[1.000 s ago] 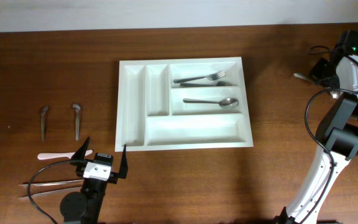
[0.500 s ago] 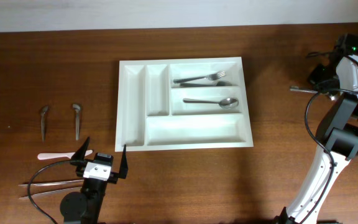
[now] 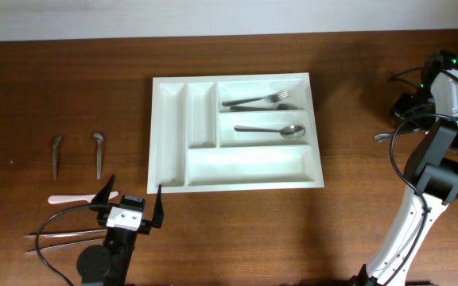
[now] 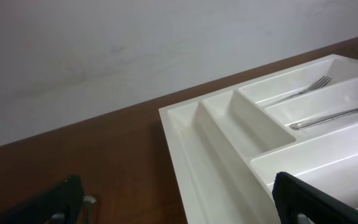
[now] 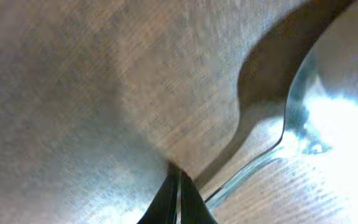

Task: Pack container
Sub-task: 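Lower the right gripper onto the spoon handle and close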

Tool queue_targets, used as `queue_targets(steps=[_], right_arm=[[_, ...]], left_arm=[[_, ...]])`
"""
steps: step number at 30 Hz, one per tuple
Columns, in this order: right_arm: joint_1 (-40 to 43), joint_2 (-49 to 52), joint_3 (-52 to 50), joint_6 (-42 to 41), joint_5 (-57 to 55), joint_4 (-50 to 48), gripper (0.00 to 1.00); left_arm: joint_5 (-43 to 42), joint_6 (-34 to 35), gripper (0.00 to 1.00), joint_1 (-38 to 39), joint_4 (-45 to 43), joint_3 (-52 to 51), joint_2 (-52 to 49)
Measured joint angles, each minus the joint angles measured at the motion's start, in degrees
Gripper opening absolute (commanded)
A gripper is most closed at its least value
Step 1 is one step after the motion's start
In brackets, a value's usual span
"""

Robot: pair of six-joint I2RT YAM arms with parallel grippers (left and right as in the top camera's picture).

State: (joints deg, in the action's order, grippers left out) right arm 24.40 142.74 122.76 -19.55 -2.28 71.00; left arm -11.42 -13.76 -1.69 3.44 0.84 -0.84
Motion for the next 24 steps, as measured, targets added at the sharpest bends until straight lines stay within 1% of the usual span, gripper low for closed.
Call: queue_targets(steps=[5, 13, 16, 23, 24], right_arm=[[0.0, 0.0, 0.0, -1.25, 0.0, 2.56, 0.04], [0.0, -0.15, 0.0, -2.97, -0.2, 0.5, 0.04], [0.0, -0.85, 0.02, -3.06, -1.09, 2.12, 0.04], [0.0, -8.24, 0.28, -4.31, -2.49, 8.59, 0.04], [0.0, -9.42, 0.55, -4.59, -2.64, 9.11, 0.08]], left_arm=[[0.0, -0.02, 0.99, 0.0, 0.0, 0.0, 0.0], [0.0, -0.02, 0.99, 0.0, 0.0, 0.0, 0.0], [0.0, 0.0, 0.99, 0.0, 0.0, 0.0, 0.0], [0.0, 0.0, 0.99, 0.0, 0.0, 0.0, 0.0], [0.0, 0.0, 0.99, 0.0, 0.0, 0.0, 0.0]])
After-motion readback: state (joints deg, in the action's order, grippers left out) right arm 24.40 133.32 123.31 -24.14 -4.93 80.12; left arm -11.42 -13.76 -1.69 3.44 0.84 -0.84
